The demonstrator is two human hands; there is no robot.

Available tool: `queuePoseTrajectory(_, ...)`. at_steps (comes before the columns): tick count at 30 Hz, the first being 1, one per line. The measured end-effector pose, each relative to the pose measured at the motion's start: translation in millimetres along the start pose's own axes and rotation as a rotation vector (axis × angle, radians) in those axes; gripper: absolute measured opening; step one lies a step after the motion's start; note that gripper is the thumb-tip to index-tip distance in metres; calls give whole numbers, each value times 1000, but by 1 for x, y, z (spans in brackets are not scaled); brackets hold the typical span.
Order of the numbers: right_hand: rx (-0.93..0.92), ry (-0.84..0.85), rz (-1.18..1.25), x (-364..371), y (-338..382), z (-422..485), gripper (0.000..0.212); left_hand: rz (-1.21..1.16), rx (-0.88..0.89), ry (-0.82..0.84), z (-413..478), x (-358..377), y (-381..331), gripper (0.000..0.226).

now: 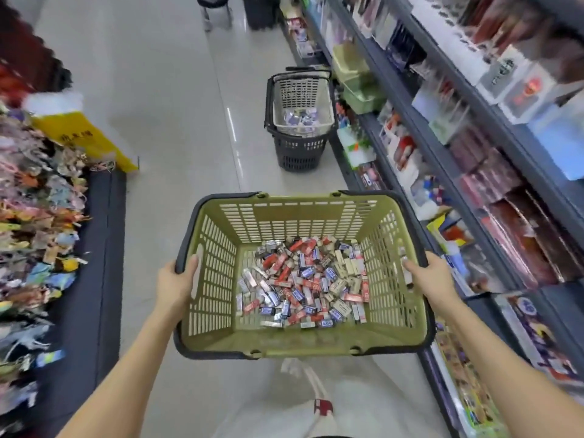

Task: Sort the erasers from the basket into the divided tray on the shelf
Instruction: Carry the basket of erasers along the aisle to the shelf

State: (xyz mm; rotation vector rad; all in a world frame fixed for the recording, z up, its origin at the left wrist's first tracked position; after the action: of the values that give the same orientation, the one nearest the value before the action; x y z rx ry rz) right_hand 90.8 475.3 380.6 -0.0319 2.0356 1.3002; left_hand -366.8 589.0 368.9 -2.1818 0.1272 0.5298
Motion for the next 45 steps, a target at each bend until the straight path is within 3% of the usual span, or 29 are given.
queuePoseTrajectory(3,-46,44,-7,22,49,78,6,-37,-23,-50,51,9,-41,23)
queuePoseTrajectory(6,-99,74,-16,53,95,162,17,-55,-53,-129,109,21,-82,28)
queuePoseTrajectory(8,-151,108,-41,77,122,219,8,-77,-63,-164,146,28,-110,29)
queuePoseTrajectory(12,-179,229,-37,127,178,331,43,-101,-74,-243,211,33,-168,24)
queuePoseTrajectory(14,-202,271,-31,155,214,384,38,-106,-84,-269,244,31,-202,24)
queuePoseTrajectory(19,-237,304,-71,236,303,493,3,-109,-122,-333,346,13,-274,31)
queuePoseTrajectory(22,-219,295,-95,292,349,551,19,-72,-133,-361,426,-2,-311,33)
queuePoseTrajectory(25,-178,284,-96,348,395,606,32,-18,-114,-347,517,-17,-351,32)
queuePoseTrajectory(31,-142,255,-103,430,494,698,11,84,-87,-315,682,-49,-458,42)
queuePoseTrajectory(34,-131,171,-93,460,534,748,10,98,-81,-256,750,-56,-521,35)
queuePoseTrajectory(45,-64,108,-47,561,646,986,23,82,-48,-192,1000,-7,-715,31)
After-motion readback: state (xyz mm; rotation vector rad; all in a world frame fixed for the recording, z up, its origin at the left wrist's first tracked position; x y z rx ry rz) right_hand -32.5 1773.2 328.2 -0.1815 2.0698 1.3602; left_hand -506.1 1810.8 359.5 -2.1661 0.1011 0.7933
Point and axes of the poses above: each hand's wrist, its own z-axis towards the middle knuckle, its own x-axis out of the palm, y = z × x, the point moved 3 cm from there along z, towards the middle knuckle, and after that the axes turned 10 degrees about -x, right-handed, at the moved point
